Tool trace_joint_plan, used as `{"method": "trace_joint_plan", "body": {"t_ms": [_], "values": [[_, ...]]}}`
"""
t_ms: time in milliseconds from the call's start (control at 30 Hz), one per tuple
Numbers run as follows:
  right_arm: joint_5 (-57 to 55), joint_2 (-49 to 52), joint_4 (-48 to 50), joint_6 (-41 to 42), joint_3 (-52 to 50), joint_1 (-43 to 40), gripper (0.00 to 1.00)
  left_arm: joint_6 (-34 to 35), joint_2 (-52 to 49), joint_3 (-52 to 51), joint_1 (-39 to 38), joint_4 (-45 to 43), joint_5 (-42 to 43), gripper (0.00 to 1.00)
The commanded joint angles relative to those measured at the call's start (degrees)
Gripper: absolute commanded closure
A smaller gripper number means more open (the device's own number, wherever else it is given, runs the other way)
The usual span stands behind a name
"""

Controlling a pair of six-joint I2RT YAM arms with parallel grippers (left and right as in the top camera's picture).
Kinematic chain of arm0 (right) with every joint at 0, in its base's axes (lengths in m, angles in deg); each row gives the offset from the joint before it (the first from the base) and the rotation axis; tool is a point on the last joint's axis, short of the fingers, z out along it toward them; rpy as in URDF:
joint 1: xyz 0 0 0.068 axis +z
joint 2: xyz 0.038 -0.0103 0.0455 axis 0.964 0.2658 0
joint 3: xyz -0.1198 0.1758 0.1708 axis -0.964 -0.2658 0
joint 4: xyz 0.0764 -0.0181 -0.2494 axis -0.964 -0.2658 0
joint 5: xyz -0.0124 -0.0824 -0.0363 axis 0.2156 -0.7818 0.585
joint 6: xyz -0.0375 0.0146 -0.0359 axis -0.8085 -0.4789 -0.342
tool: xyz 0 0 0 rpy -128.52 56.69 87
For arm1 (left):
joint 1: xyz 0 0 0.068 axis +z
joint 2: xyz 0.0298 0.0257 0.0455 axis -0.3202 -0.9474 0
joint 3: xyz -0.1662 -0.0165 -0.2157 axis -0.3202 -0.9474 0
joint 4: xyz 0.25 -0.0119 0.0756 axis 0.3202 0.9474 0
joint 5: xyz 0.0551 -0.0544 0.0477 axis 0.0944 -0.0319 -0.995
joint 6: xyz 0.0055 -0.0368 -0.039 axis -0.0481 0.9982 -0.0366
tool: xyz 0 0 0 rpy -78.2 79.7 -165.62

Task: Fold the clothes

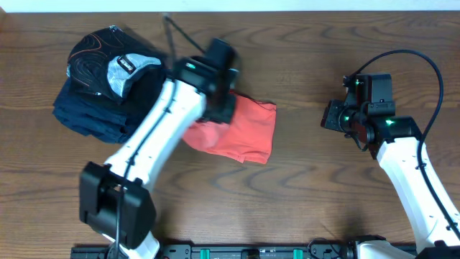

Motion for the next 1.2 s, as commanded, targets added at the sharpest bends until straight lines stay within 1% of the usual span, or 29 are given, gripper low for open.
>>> {"method": "trace_joint_plan", "body": {"t_ms": [0,100,200,267,300,333,367,433,500,567,600,667,767,800,833,900,1033,1067,1100,1167], "values": [[-0.37,0.63,-0.22,-0.68,0.31,-0.79,0.99,10.51,-0.98,-1.31,-3.76,-2.56,-5.16,0.93],[-0.35,0.68,-0.31,-0.68,0.31,-0.79,0.99,15.72,-3.37,-1.60,-6.49,-5.29,-5.16,0.93],[-0.37,0.72,-0.28,-0.68,0.31,-0.79,0.99,17.40,-6.58,-1.60,-8.31,-6.88,-5.09,0.90],[-0.35,0.72,-0.44,-0.68,0.31,-0.79,0.99,17.35,-8.81,-1.60,-9.31,-7.80,-5.09,0.84],[-0.35,0.72,-0.55,-0.70,0.31,-0.79,0.99,17.38,-10.23,-1.60,-9.79,-8.41,-5.09,0.83],[-0.35,0.72,-0.70,-0.68,0.31,-0.79,0.99,17.40,-11.30,-1.60,-10.25,-8.94,-4.96,0.75],[-0.35,0.72,-0.74,-0.68,0.31,-0.79,0.99,17.70,-12.31,-1.60,-10.60,-9.46,-4.70,0.72],[-0.37,0.72,-0.83,-0.70,0.31,-0.79,0.99,20.50,-14.05,-1.60,-11.28,-10.58,-4.63,0.71],[-0.37,0.72,-0.90,-0.70,0.31,-0.79,0.99,22.97,-14.78,-1.60,-11.65,-11.63,-4.48,0.67],[-0.37,0.72,-1.03,-0.70,0.28,-0.79,0.99,24.85,-14.88,-1.60,-11.76,-12.98,-2.58,0.66],[-0.37,0.72,-1.07,-0.72,0.24,-0.79,0.99,24.83,-14.82,-1.60,-11.74,-13.86,-0.81,0.61],[-0.37,0.72,-1.09,-0.72,0.17,-0.79,0.99,24.83,-14.67,-1.57,-11.74,-15.19,2.27,0.46],[-0.39,0.72,-1.09,-0.72,0.13,-0.79,0.98,24.81,-14.56,-1.16,-11.58,-14.67,4.90,0.42],[-0.39,0.72,-1.09,-0.72,0.09,-0.79,0.98,24.76,-14.38,-0.85,-11.45,-14.25,5.35,0.39],[-0.39,0.72,-1.09,-0.74,-0.02,-0.79,0.97,24.61,-14.21,-0.37,-11.17,-13.70,5.66,0.38],[-0.35,0.72,-1.09,-0.74,-0.37,-0.76,0.95,24.55,-13.42,1.03,-10.40,-12.11,5.64,0.37],[-0.04,1.01,-0.20,-2.47,-1.97,-0.07,0.89,22.75,-9.57,3.19,-7.89,-9.33,5.62,0.29],[0.15,1.25,0.22,-3.21,-2.47,0.31,0.86,21.79,-7.96,3.52,-6.97,-9.11,5.60,0.27],[0.39,1.55,0.76,-3.56,-3.02,0.83,0.84,20.83,-6.51,3.65,-6.12,-9.11,5.55,0.23],[3.17,2.32,3.19,-5.88,-4.55,2.16,0.76,19.96,-3.45,3.67,-4.22,-9.05,4.24,0.18]]}}
